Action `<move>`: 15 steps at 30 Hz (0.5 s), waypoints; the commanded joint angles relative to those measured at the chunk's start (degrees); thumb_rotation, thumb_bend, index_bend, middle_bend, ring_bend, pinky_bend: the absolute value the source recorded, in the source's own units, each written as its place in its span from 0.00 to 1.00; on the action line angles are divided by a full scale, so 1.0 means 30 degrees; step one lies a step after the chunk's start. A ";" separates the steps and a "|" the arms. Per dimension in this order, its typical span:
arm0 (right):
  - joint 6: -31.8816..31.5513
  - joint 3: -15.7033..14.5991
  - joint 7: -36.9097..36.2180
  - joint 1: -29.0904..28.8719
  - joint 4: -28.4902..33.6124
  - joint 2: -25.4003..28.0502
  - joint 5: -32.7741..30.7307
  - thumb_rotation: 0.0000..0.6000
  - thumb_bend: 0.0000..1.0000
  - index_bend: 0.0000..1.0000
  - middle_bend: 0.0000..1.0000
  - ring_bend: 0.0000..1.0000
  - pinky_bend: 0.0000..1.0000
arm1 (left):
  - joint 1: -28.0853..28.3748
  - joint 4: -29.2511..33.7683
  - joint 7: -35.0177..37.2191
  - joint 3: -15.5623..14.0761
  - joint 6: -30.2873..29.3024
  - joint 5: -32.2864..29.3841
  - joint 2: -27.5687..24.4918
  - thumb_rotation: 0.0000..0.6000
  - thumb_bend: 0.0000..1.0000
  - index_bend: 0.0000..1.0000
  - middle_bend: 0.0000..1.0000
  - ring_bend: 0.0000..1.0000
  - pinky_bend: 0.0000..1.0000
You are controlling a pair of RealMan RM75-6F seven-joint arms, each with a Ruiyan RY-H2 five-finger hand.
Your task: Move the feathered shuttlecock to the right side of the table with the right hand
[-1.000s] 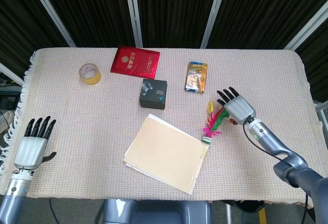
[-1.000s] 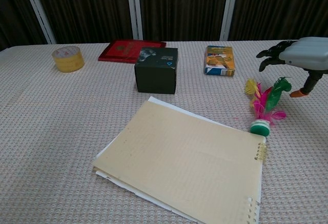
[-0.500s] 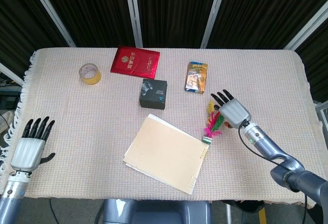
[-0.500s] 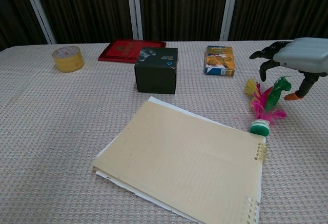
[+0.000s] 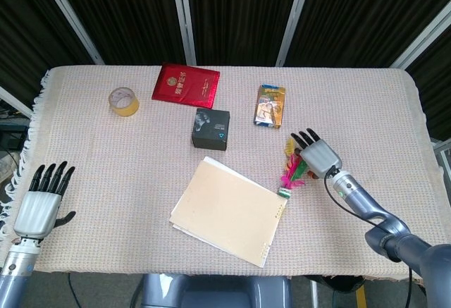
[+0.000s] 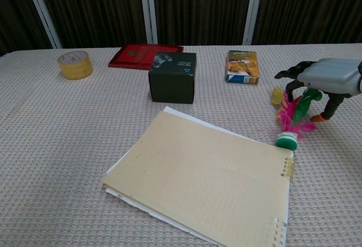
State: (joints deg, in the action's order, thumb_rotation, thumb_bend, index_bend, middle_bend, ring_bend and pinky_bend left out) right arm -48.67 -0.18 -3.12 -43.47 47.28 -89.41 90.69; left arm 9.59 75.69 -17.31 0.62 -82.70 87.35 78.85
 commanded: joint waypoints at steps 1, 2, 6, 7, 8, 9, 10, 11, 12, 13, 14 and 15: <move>0.0015 -0.0098 -0.0689 -0.0216 -0.0836 -0.0619 0.0177 1.00 0.19 0.45 0.00 0.00 0.00 | 0.0026 -0.0038 0.0000 0.0047 0.0073 -0.0084 0.0014 0.94 0.09 0.00 0.00 0.00 0.00; -0.0094 -0.0095 -0.0900 -0.0222 -0.1220 -0.0888 0.0199 1.00 0.20 0.50 0.01 0.00 0.00 | 0.0036 -0.0060 0.0011 0.0074 0.0113 -0.0136 0.0017 0.94 0.09 0.00 0.00 0.00 0.00; -0.0705 -0.0163 -0.1409 -0.0002 -0.2475 -0.1791 0.0277 1.00 0.23 0.64 0.06 0.00 0.00 | 0.0078 -0.0160 0.0079 0.0123 0.0297 -0.0288 0.0029 0.94 0.09 0.00 0.00 0.00 0.00; -0.0860 -0.0184 -0.1472 0.0059 -0.2708 -0.1959 0.0303 1.00 0.23 0.67 0.07 0.00 0.00 | 0.0087 -0.0186 0.0112 0.0125 0.0323 -0.0297 0.0037 0.94 0.09 0.00 0.00 0.00 0.00; -0.1103 -0.0214 -0.1561 0.0136 -0.2983 -0.2162 0.0354 1.00 0.24 0.70 0.08 0.00 0.00 | 0.0102 -0.0201 0.0156 0.0134 0.0343 -0.0300 0.0034 0.94 0.09 0.00 0.00 0.00 0.00; -0.1256 -0.0226 -0.1617 0.0178 -0.3129 -0.2268 0.0383 1.00 0.25 0.73 0.10 0.00 0.00 | 0.0108 -0.0202 0.0177 0.0139 0.0348 -0.0300 0.0028 0.94 0.09 0.00 0.00 0.00 0.00; -0.1591 -0.0205 -0.1614 0.0258 -0.3306 -0.2401 0.0417 1.00 0.26 0.74 0.11 0.00 0.00 | 0.0113 -0.0189 0.0217 0.0140 0.0344 -0.0287 0.0011 0.94 0.09 0.00 0.00 0.00 0.00; -0.1824 -0.0187 -0.1564 0.0317 -0.3398 -0.2467 0.0436 1.00 0.27 0.76 0.11 0.00 0.00 | 0.0114 -0.0167 0.0248 0.0127 0.0348 -0.0269 -0.0010 0.94 0.09 0.00 0.00 0.00 0.00; -0.2116 -0.0163 -0.1494 0.0380 -0.3431 -0.2504 0.0468 1.00 0.28 0.77 0.12 0.00 0.00 | 0.0117 -0.0142 0.0277 0.0112 0.0360 -0.0253 -0.0034 0.94 0.09 0.00 0.00 0.00 0.00; -0.2543 -0.0121 -0.1391 0.0506 -0.3391 -0.2503 0.0486 1.00 0.28 0.77 0.12 0.00 0.00 | 0.0113 -0.0133 0.0348 0.0079 0.0376 -0.0226 -0.0062 0.94 0.09 0.00 0.00 0.00 0.00; -0.2866 -0.0093 -0.1302 0.0614 -0.3291 -0.2459 0.0497 1.00 0.29 0.78 0.13 0.00 0.00 | 0.0119 -0.0128 0.0411 0.0072 0.0384 -0.0209 -0.0080 0.94 0.09 0.00 0.00 0.00 0.00; -0.3475 -0.0042 -0.1083 0.0827 -0.3033 -0.2317 0.0522 1.00 0.29 0.78 0.13 0.00 0.00 | 0.0122 -0.0120 0.0524 0.0064 0.0395 -0.0198 -0.0111 0.94 0.09 0.00 0.00 0.00 0.00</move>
State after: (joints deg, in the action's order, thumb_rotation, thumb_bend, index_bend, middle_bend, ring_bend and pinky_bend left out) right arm -56.67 -0.56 -7.21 -42.01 37.54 -96.54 92.03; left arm 9.94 75.30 -15.96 0.85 -81.55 86.71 78.60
